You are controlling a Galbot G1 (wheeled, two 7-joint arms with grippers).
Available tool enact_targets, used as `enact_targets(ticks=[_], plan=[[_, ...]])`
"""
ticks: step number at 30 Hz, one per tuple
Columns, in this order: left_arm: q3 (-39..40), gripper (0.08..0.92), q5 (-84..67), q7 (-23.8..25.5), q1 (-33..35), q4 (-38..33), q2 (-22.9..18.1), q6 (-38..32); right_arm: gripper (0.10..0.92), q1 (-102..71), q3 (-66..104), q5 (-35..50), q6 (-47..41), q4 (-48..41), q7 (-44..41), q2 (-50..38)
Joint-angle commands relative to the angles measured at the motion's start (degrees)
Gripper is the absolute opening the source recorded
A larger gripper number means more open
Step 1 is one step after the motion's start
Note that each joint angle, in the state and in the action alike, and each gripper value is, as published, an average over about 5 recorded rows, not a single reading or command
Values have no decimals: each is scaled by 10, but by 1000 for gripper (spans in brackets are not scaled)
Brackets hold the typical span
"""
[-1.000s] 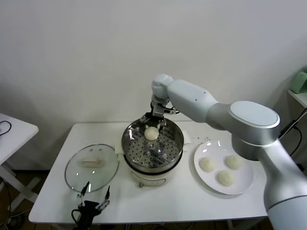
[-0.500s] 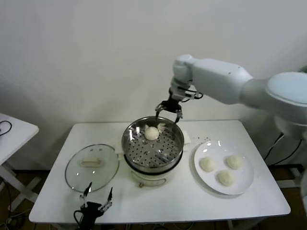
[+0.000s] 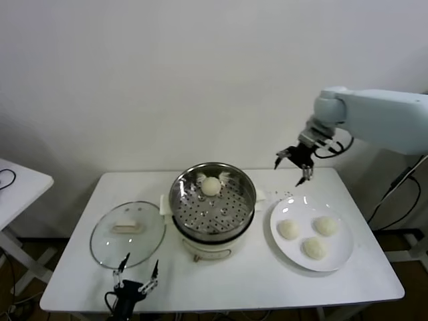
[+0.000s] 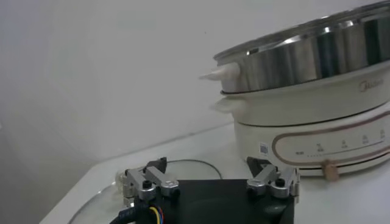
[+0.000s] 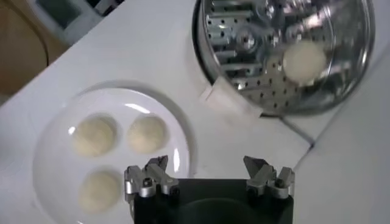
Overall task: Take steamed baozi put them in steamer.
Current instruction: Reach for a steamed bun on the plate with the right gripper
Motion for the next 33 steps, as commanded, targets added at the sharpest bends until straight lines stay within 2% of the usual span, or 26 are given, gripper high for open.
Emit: enact_targets(ticks=[1, 8, 26, 33], plan=[[-1, 823, -1, 0, -1, 1, 0, 0, 823, -24, -20, 74, -259, 116, 61, -100], [-2, 823, 0, 0, 0, 2, -2, -1, 823, -109, 39, 40, -298, 115, 77, -98], [-9, 823, 2, -2, 3, 8, -6, -4, 823, -257, 155, -68, -300, 34, 103, -47], [-10, 823, 2, -2, 4, 10, -6, -5, 823, -271, 167, -79, -301, 24, 105, -37]])
